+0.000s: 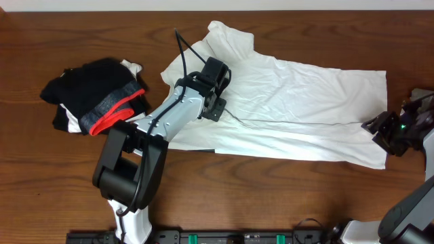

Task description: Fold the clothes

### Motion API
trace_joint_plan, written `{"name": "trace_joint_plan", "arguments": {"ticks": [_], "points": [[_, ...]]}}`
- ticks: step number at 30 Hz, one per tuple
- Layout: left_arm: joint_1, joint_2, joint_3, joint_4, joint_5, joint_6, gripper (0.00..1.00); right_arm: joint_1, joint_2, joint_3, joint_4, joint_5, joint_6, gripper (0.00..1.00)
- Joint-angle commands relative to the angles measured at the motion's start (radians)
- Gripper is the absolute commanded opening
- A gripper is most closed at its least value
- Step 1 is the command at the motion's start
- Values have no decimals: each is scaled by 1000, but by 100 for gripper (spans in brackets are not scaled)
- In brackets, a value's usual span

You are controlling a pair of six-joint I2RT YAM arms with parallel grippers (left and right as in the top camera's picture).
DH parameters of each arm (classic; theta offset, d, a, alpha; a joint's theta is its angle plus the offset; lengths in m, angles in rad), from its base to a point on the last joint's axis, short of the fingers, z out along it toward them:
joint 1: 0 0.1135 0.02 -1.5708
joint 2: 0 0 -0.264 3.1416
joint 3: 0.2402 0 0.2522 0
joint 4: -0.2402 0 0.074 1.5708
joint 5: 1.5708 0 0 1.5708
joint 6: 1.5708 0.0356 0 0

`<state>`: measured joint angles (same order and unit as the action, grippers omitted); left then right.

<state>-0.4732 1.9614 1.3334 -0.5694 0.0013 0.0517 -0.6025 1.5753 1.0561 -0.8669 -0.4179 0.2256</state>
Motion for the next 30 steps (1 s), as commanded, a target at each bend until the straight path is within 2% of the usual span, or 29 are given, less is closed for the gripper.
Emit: {"name": "trace_joint_plan", "arguments": {"ticks": [1,6,16,21,23,25,27,30], "points": [[-3,3,21,-3,7,4,6,6,-14,13,1,-1,-14,51],[-3,-5,68,16,6,66,6,6,-14,13,3,0,-14,50],[-3,8,68,148,6,311,6,6,-14,13,3,-1,-14,50],[-3,44,68,179,6,337,7,6,-14,13,2,-1,-14,50],[-3,55,68,171,6,336,17,6,-14,13,0,-1,-14,51],[-3,51,68,147,-16,319,56,6,-14,13,-2,-1,-14,50],[-3,33,68,122,-69,254,66,6,-14,13,-1,-1,-14,51],[-3,-14,68,49,-103,193,71,6,-14,13,0,-1,-14,51]]}}
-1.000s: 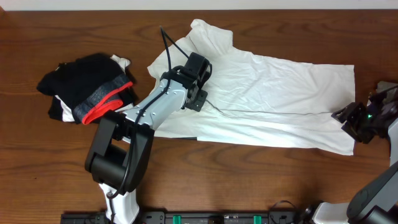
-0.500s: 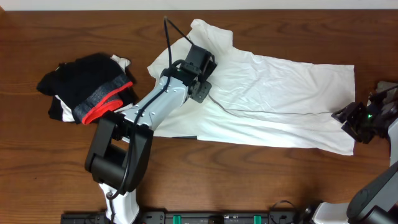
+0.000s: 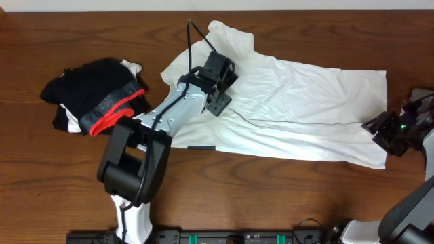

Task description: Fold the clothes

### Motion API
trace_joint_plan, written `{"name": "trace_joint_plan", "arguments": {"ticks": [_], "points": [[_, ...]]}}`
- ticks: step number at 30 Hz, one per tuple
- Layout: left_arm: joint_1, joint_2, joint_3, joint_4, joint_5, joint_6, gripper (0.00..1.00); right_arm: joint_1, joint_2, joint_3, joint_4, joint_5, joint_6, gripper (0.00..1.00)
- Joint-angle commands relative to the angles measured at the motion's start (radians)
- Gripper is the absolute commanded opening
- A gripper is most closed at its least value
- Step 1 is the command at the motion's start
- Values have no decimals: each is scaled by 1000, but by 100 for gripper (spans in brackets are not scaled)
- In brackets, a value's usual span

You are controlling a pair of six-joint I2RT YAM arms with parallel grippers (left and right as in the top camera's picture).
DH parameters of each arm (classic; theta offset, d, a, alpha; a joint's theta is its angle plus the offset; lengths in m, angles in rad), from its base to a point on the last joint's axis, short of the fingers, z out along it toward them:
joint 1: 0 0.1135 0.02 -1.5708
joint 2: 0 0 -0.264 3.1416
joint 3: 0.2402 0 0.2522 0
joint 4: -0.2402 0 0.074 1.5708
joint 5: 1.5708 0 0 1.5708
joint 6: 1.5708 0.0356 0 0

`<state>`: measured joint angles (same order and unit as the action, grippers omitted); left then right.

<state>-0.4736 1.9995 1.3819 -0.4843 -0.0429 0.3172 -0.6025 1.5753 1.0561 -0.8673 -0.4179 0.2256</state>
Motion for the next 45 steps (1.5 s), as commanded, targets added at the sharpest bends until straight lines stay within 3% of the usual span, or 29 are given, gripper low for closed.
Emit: {"name": "trace_joint_plan", "arguments": {"ticks": [1,8,17,23,30,36,41,45], "points": [[-3,-72,19,-69,-59,-97,72,6,-14,13,0,-1,-14,51],[-3,-97,-6,-276,-50,-186,66,6,-14,13,-1,-1,-14,50],[-1,-67,-71,-237,-81,-154,56,6,-14,13,-5,-2,-14,51],[15,-36,-73,-219,-113,-153,37,6,-14,13,-8,-1,-14,50],[19,-1,-79,-214,-139,-146,36,6,-14,13,-8,-2,-14,50],[19,-2,-76,-202,-288,-147,6,6,-14,13,-8,-1,-14,51],[19,-19,-57,-202,-364,-145,6,6,-14,13,-8,-1,-14,51],[19,-29,-37,-172,-366,-65,6,6,-14,13,-7,-1,-14,51]]}}
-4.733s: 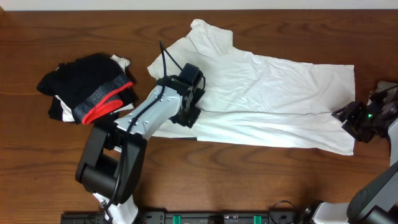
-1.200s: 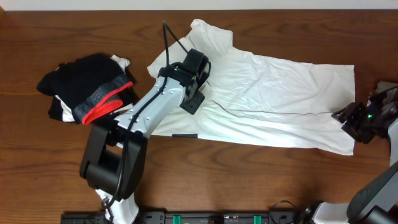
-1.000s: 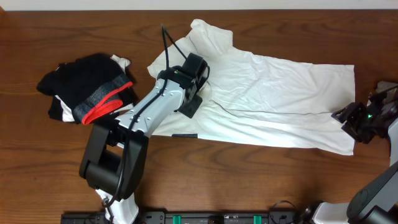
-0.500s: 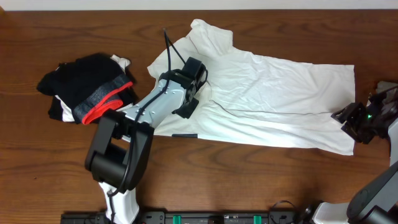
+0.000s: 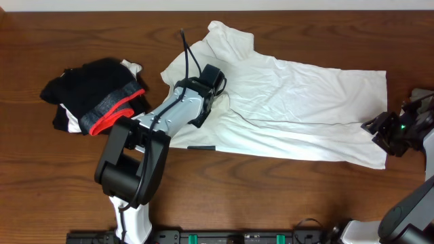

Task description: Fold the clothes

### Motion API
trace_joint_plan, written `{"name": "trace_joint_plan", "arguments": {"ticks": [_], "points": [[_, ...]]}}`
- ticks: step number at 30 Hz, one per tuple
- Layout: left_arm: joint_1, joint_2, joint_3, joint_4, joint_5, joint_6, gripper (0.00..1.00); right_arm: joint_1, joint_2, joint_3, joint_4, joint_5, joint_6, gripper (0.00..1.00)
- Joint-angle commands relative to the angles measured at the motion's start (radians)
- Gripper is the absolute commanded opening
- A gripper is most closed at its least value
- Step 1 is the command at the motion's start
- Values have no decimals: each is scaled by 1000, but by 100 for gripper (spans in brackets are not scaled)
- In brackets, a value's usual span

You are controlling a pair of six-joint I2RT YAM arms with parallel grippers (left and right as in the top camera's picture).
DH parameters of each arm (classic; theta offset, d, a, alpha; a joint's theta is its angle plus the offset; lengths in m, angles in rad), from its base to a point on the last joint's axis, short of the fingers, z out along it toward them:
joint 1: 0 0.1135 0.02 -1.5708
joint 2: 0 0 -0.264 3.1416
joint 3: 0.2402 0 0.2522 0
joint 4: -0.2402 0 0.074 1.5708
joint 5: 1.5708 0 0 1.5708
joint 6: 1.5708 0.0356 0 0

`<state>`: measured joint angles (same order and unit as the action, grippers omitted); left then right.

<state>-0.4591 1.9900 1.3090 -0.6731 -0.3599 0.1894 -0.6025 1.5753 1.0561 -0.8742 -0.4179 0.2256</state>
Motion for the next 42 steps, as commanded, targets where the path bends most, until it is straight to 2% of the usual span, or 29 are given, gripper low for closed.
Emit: {"name": "trace_joint_plan", "arguments": {"ticks": [1,7,13,14,15,18,22,27,31,33,37,38,41,42], "points": [[5,-19,37,41,-49,89,6,6,-14,13,0,-1,-14,51],[6,-19,37,243,-49,240,6,6,-14,13,-1,-1,-14,51],[34,-9,37,376,-32,264,8,6,-14,13,-2,-1,-14,50],[42,-6,37,376,-16,264,15,6,-14,13,-1,-1,-14,50],[46,-4,37,372,-9,263,17,6,-14,13,-1,-1,-14,51],[56,-1,37,340,-9,262,54,6,-14,13,-1,-1,-14,50],[65,-7,37,277,-121,191,67,6,-14,13,-2,0,-14,51],[65,-51,37,121,-150,105,66,6,-14,13,-16,31,-18,50],[65,-121,37,53,-150,-26,67,8,-14,13,-37,68,-33,46],[65,-164,37,6,-140,-89,67,7,-13,13,-55,121,-32,47],[70,-208,37,-107,-1,-145,68,6,-5,9,-62,272,18,52],[71,-208,37,-128,45,-164,68,5,-1,9,-44,259,29,50],[77,-199,31,-167,183,-181,68,6,18,9,25,176,37,35],[77,-196,26,-168,202,-193,68,6,28,9,45,163,59,34]]}}
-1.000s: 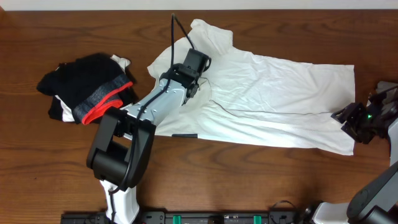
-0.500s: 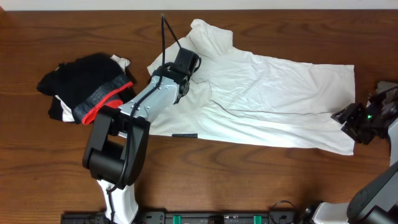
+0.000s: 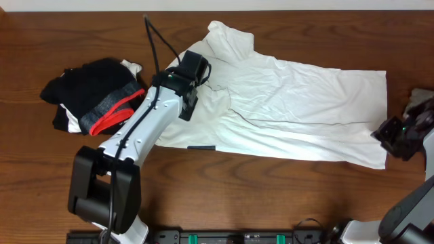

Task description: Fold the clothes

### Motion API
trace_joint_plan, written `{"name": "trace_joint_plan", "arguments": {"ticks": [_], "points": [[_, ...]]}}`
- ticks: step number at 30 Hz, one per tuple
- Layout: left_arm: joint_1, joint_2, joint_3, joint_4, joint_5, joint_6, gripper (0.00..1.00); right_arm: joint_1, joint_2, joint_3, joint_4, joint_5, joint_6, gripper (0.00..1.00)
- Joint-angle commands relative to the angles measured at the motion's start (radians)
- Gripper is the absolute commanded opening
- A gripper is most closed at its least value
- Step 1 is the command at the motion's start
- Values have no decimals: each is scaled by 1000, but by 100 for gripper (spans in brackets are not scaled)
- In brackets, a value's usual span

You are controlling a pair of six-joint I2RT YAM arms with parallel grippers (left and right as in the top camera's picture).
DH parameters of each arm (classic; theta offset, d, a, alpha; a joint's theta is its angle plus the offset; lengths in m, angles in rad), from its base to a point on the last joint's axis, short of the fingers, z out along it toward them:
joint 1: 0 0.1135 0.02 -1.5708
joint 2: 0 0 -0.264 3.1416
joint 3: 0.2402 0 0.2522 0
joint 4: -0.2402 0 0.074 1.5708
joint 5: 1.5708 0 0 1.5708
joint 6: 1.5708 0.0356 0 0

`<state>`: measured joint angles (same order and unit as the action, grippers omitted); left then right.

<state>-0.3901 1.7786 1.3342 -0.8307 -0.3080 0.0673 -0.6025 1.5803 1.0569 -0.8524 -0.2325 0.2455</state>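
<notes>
A white shirt (image 3: 298,108) lies spread flat across the middle and right of the table, its collar end at the far left. My left gripper (image 3: 201,73) hovers low over the shirt's left part near the collar, its arm covering the left edge of the cloth. From above its fingers cannot be made out. My right gripper (image 3: 392,132) sits at the table's right edge, just beside the shirt's lower right corner; whether it touches the cloth is unclear.
A heap of dark clothes (image 3: 95,95) with a red trim and some white lies at the left of the table. Bare wooden table (image 3: 271,196) shows in front of the shirt and behind it.
My left gripper has moved left and a little farther back, from the shirt's chest area to near the collar. The right gripper has shifted slightly to the right. The shirt lies as before.
The left gripper was over the shirt's left chest area at every earlier moment, turning and shifting a little each time, while the right gripper stayed at the lower right corner. Now the left one is nearer the collar. The shirt's outline has not changed.
</notes>
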Motion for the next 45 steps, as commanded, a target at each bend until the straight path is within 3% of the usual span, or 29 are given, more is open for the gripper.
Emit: {"name": "trace_joint_plan", "arguments": {"ticks": [1,4,7,11,15,18,23,35,37,39,40,43,45], "points": [[8,17,-5,-10,163,-73,68,8,35,8,39,-24,60,34],[8,17,-26,-10,164,-73,68,22,84,8,56,-36,99,36],[8,17,-55,-10,167,-73,68,40,132,8,69,-68,99,44],[8,17,-97,-6,167,-74,68,68,204,8,124,-112,99,44],[8,17,-143,32,169,-74,68,83,258,8,171,-117,119,35],[8,18,-181,68,170,-74,68,84,270,8,193,-116,126,17],[8,18,-273,136,170,-74,68,78,270,8,250,-117,174,1],[8,18,-325,178,170,-73,68,-25,269,9,425,-273,263,2],[8,18,-325,185,170,-73,68,-27,269,9,426,-274,263,8],[8,18,-325,188,169,-73,69,-26,269,9,426,-273,262,26],[8,18,-325,188,169,-73,69,-26,269,9,426,-273,262,28],[8,18,-325,186,169,-73,68,-28,269,9,438,-273,262,30],[8,18,-325,185,169,-73,69,-29,269,10,444,-318,245,19]]}}
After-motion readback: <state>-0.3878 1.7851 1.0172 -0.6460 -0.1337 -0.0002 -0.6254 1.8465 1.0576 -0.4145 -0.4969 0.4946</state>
